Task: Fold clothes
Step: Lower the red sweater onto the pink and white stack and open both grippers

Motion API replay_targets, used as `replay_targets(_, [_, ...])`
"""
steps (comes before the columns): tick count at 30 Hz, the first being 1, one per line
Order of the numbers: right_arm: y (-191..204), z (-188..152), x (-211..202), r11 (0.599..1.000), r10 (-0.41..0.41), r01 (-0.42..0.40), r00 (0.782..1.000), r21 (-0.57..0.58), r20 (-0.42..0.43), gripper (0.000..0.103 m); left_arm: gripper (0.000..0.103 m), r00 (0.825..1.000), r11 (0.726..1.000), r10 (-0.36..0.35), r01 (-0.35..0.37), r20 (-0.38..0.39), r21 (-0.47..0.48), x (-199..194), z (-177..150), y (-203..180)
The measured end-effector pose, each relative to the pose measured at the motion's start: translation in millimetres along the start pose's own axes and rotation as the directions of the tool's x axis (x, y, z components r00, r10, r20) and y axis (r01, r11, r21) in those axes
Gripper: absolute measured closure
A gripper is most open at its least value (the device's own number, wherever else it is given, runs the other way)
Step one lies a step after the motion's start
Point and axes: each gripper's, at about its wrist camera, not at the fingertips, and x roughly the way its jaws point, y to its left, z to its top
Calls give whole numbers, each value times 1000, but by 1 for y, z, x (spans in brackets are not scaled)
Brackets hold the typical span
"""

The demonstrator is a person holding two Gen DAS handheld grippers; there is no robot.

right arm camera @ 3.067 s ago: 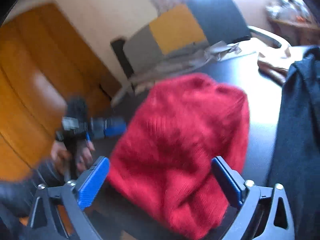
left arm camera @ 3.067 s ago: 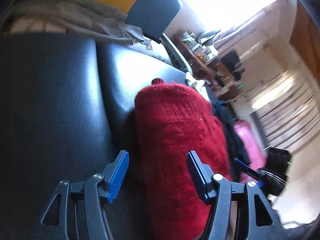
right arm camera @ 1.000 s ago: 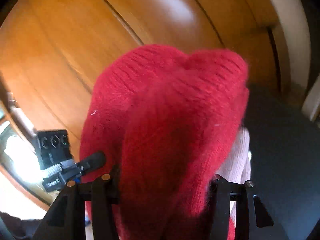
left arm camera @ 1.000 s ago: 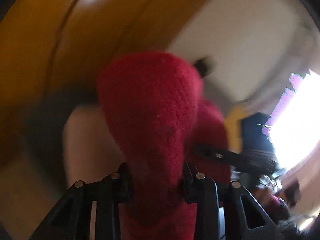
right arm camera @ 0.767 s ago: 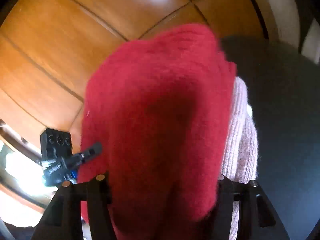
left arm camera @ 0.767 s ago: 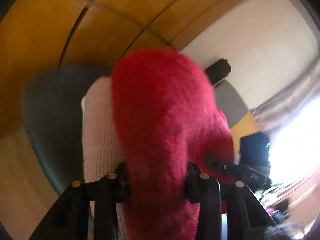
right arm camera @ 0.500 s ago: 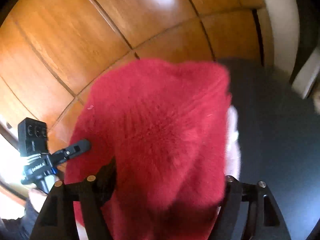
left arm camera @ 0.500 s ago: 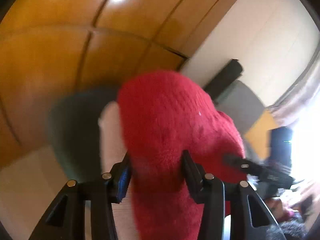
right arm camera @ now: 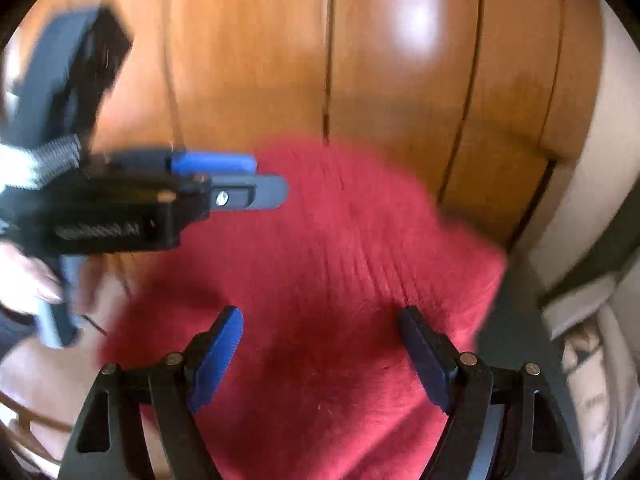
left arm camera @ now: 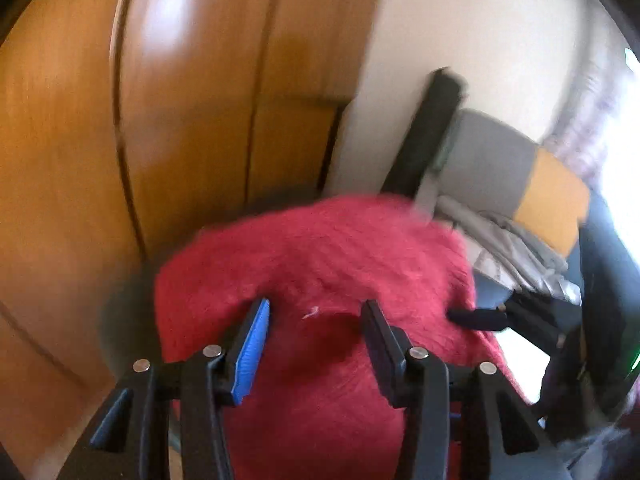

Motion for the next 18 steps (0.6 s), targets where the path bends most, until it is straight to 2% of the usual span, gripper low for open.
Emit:
replay_targets(2, [-11,-10,18,999,-5,5,1000,50,15,15,62,1000,999,4,-4,-5,-43,20,-3,11])
replay_targets(4, [-21,-16,25,993,8,-13,999,115,41,15,62,1000,998,6,-6,1,-70,22,-6,10])
replay_targets(9, [-20,-22,13,993,-15,8,998,116,59,14,62,997,996,62,-59,52,-62,16,-24,-3])
replay_targets(10, [-18,-23,13,993,-22,14,998,121,61,14,62,996,996,57,-52,62,-78,12,-21,-4])
replay_targets(12, [-15,-25,7,992,-43,34,997,125,67,14,54,995,993,47,-38,84,-108,3,-16,-7])
replay_targets(14, [-8,-23,0,988,-56,44,996,151,72,14,40,991,993,84,-75,103,-90,-23,-16,-14])
replay_targets(15, [-4,-22,-4,985,-62,49,995,164,75,14,38,984,989,136,-127,115,-81,-33,-16,-22])
replay_targets(18, [17,-20,-22,976,-91,66,989,207,115,13,35,977,985,163,-154,140,-79,-55,-18,-34])
